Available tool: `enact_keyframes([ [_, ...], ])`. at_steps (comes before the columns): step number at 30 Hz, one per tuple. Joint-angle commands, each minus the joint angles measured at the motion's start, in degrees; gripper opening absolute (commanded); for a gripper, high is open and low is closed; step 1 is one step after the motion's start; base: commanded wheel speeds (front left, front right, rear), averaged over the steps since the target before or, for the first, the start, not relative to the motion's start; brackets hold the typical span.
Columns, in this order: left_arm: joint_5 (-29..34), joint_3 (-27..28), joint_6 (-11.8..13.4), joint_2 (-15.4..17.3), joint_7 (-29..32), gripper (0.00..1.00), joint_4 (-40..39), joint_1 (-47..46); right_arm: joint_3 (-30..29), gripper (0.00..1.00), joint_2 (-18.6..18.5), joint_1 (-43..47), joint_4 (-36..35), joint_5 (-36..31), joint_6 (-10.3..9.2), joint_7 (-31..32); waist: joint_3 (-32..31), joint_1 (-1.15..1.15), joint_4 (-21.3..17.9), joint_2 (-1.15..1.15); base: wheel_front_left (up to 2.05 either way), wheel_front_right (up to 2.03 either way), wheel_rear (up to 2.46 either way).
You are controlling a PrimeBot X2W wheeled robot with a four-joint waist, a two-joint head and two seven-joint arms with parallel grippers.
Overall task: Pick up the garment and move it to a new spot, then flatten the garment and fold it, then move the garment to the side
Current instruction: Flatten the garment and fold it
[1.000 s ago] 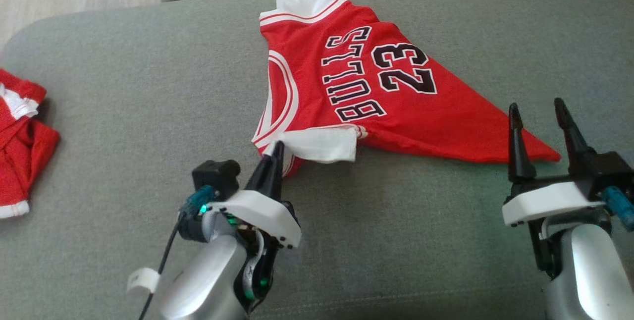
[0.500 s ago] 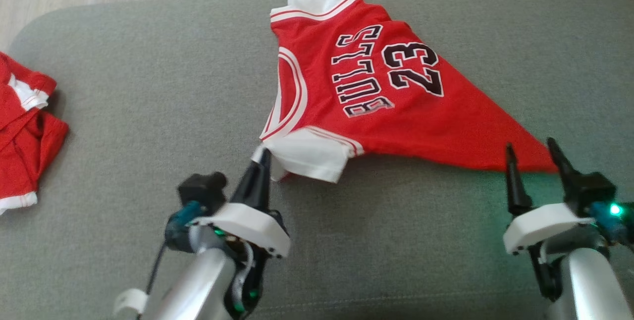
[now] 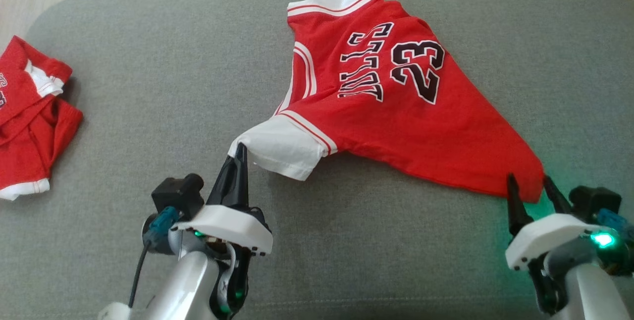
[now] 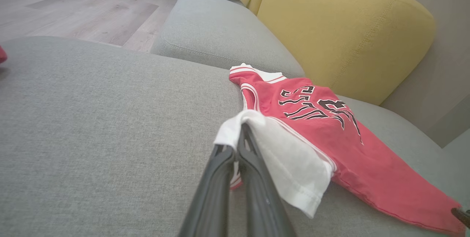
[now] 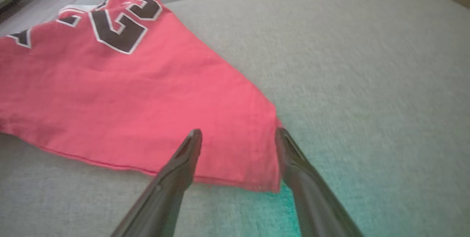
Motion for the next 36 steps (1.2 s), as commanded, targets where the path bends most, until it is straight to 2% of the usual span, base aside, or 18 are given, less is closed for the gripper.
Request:
enact_keyframes([
  [1, 0.7, 2.3, -0.4, -0.1, -0.7, 0.00, -1.8, -1.3, 0.3, 1.00, -0.2, 0.1, -0.8, -0.2, 0.20, 0.4, 0.1, 0.00, -0.1, 0.00, 0.00, 0.00, 0.00],
  [8, 0.7, 2.5, -0.7, -0.2, -0.7, 0.00, -1.7, -1.3, -2.8, 1.00, -0.2, -0.5, 2.5, -0.5, 0.20, 1.5, 0.0, 0.00, -0.6, 0.00, 0.00, 0.00, 0.00],
  [13, 0.1, 2.2, -0.4, -0.2, -0.7, 0.00, -2.2, -1.5, -0.3, 1.00, -0.2, -1.2, 4.2, 1.5, 0.20, 1.9, 0.1, 0.00, -1.0, 0.00, 0.00, 0.00, 0.00],
  [24, 0.1, 2.0, -0.2, -0.2, -0.7, 0.00, -2.3, -2.3, 0.8, 1.00, -0.2, -4.4, 7.7, -0.5, 0.20, 0.6, 0.9, 0.00, -1.1, 0.00, 0.00, 0.00, 0.00],
  [26, 0.1, 2.1, -0.3, -0.2, -0.7, 0.00, -2.2, -2.4, 0.8, 0.95, -0.2, -4.9, 8.1, -0.8, 0.20, 0.4, 0.9, 0.00, -1.1, 0.00, 0.00, 0.00, 0.00],
  [27, 0.2, 2.1, -0.3, -0.2, -0.7, 0.00, -2.1, -2.4, 0.8, 0.61, -0.2, -5.1, 8.3, -0.8, 0.20, 0.3, 0.9, 0.00, -1.1, 0.00, 0.00, 0.00, 0.00],
  [28, 0.2, 2.1, -0.4, -0.2, -0.7, 0.00, -2.0, -2.4, 0.9, 0.17, -0.2, -5.3, 8.5, -1.0, 0.20, 0.3, 0.9, 0.00, -1.1, 0.00, 0.00, 0.00, 0.00],
  [29, 0.2, 2.1, -0.4, -0.2, -0.7, 0.00, -2.0, -2.5, 1.2, 0.00, -0.2, -5.5, 8.5, -1.3, 0.20, 0.3, 0.9, 0.00, -1.1, 0.00, 0.00, 0.00, 0.00],
  [36, 0.7, 3.5, -0.5, -0.2, -0.7, 0.00, -2.1, -3.0, 3.9, 0.00, -0.2, -6.7, 5.4, -1.8, 0.20, 1.1, -0.2, 0.00, -1.5, 0.00, 0.00, 0.00, 0.00],
])
